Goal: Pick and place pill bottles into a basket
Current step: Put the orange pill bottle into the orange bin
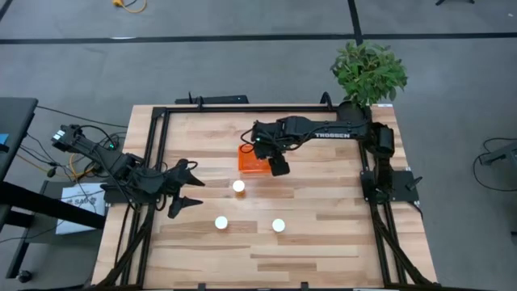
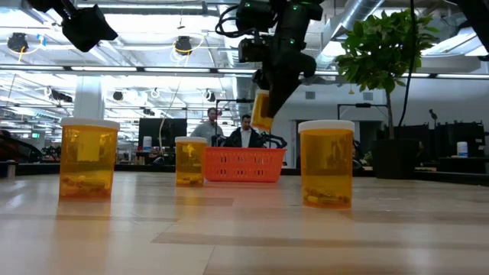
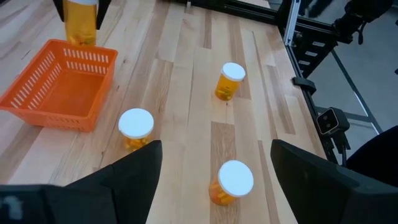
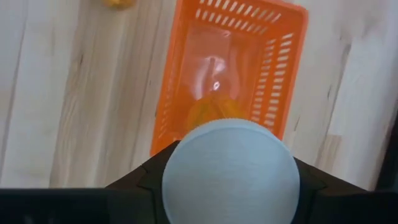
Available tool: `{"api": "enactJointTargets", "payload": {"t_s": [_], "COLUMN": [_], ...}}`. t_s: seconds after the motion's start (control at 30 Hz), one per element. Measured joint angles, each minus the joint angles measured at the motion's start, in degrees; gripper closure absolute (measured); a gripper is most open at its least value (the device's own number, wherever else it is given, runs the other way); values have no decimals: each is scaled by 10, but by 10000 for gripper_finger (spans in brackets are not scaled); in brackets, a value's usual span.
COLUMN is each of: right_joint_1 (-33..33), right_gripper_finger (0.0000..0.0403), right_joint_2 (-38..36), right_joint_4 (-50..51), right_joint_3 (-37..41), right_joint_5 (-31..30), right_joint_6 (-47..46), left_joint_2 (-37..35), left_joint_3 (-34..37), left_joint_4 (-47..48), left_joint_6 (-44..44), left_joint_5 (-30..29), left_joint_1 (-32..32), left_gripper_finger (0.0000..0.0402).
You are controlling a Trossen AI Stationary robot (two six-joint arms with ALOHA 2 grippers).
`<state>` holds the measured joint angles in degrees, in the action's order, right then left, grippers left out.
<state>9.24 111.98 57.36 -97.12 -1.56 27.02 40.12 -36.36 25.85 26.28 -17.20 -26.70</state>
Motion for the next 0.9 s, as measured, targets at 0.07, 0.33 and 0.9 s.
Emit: {"api": "enactJointTargets", "payload": {"t_s": [0.07, 0.33, 0.9], "right_joint_1": [3, 2, 10], "right_gripper_finger": [227, 211, 216], "right_joint_2": [0, 20, 69], "right_joint_4": [-7, -27, -12], "right_joint_3": [0, -3, 1], "right_joint_5": [1, 2, 26], "right_joint_6": [4, 18, 49], "left_joint_2": [0, 0, 0], "left_joint_3": [0, 0, 0], "left_joint_4": [0, 0, 0], "left_joint_6": [0, 0, 0], "left_joint_5": [0, 0, 2], "left_joint_1": [0, 0, 0], "left_gripper_finger": [111, 111, 111]}}
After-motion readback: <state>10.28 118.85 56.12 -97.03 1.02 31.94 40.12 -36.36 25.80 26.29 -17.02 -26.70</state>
